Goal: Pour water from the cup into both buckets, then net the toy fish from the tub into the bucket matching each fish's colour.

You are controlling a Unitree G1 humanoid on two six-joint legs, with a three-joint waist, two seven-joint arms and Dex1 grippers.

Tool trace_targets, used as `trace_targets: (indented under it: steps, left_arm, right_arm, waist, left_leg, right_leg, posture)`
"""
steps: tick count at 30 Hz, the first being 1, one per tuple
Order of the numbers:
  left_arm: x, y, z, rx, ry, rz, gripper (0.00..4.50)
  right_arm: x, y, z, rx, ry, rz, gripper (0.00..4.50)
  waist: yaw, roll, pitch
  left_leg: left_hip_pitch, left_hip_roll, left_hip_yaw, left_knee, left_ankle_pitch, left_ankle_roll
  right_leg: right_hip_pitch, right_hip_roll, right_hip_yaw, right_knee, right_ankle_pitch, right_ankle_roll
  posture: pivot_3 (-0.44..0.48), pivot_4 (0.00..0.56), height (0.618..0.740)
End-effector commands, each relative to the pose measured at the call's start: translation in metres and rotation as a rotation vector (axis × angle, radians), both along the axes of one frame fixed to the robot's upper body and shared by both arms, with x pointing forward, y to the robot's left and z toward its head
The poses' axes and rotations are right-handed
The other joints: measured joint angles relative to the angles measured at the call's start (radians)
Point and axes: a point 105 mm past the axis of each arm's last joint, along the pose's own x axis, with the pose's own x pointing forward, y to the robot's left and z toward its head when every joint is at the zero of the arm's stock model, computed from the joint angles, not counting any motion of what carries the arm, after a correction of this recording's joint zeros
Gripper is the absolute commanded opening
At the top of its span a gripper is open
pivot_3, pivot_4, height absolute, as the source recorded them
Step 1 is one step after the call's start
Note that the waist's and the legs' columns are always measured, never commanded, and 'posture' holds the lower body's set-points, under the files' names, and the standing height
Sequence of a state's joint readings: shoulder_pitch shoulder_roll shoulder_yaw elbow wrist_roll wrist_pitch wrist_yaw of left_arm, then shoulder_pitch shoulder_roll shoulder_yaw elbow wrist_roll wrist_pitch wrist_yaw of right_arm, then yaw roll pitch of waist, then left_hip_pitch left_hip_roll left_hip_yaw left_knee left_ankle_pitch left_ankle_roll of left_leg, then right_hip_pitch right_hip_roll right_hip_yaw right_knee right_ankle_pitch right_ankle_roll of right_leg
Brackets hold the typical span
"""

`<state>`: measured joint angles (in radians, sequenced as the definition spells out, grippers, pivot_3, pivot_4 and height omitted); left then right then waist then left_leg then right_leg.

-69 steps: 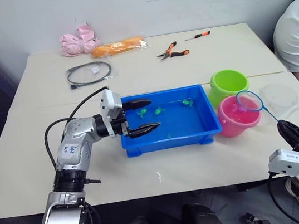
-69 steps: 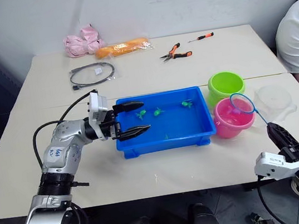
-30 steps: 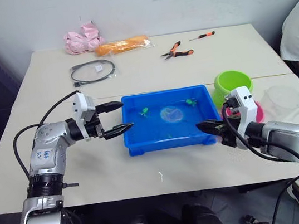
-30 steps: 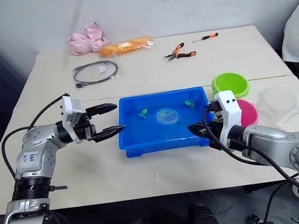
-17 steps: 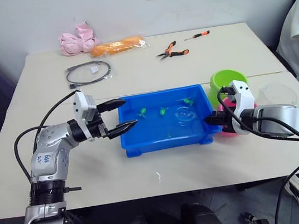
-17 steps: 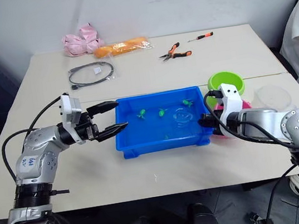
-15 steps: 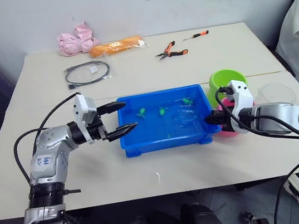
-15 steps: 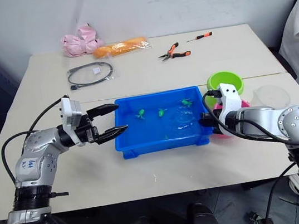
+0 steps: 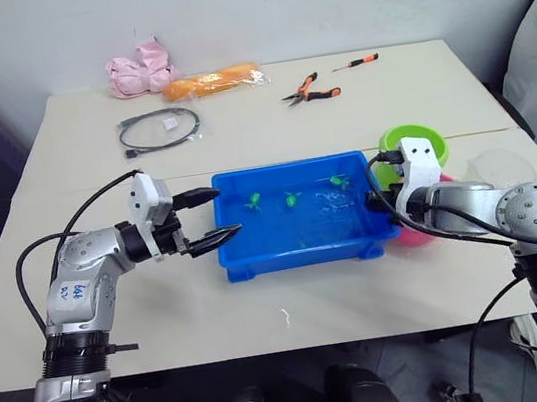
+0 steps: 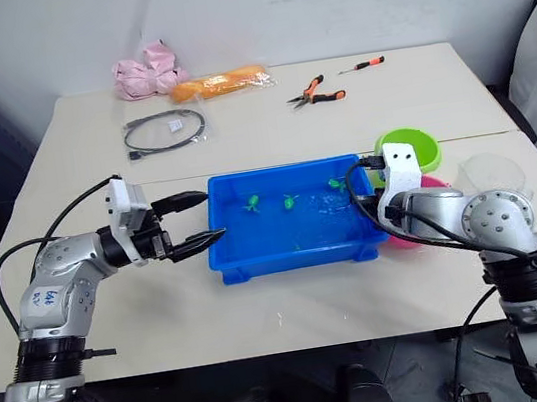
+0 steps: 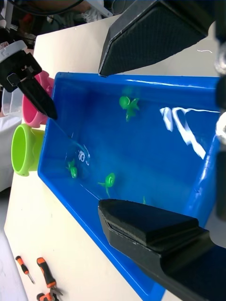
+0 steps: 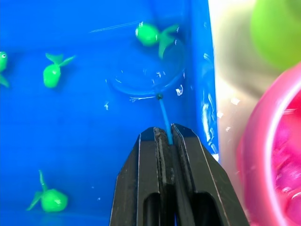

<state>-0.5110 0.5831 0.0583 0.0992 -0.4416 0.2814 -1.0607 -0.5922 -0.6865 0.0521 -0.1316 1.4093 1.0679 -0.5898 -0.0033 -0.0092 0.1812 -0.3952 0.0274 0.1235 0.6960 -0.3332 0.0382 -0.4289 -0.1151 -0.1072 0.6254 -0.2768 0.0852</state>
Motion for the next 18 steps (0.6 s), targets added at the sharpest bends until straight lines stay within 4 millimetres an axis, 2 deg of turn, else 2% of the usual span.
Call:
trace_targets:
  steps: [1, 10, 18]
  left_arm:
    - [-0.003, -0.002, 0.007, 0.006, -0.040, -0.017, 4.44]
    - [-0.003, -0.001, 0.001, -0.002, -0.039, -0.026, 4.44]
    - [-0.004, -0.002, -0.006, -0.002, -0.033, -0.055, 4.44]
  right_arm:
    - [-0.004, 0.003, 0.010, -0.031, -0.087, 0.006, 0.00]
    - [-0.022, 0.010, 0.013, -0.067, -0.208, 0.075, 0.00]
    - [-0.052, 0.018, 0.022, -0.044, -0.280, 0.227, 0.00]
  waist:
    - [0.000, 0.000, 0.000]
    - [0.001, 0.000, 0.000]
    - [0.002, 0.000, 0.000]
  left_leg:
    - [0.000, 0.000, 0.000, 0.000, 0.000, 0.000]
    - [0.000, 0.000, 0.000, 0.000, 0.000, 0.000]
    - [0.000, 0.000, 0.000, 0.000, 0.000, 0.000]
  right_leg:
    - [0.000, 0.000, 0.000, 0.000, 0.000, 0.000]
    - [0.000, 0.000, 0.000, 0.000, 0.000, 0.000]
    - [0.000, 0.000, 0.000, -0.001, 0.000, 0.000]
  posture:
    - [0.000, 0.150, 0.740]
    - [0.000, 0.150, 0.740]
    - [0.000, 0.150, 0.740]
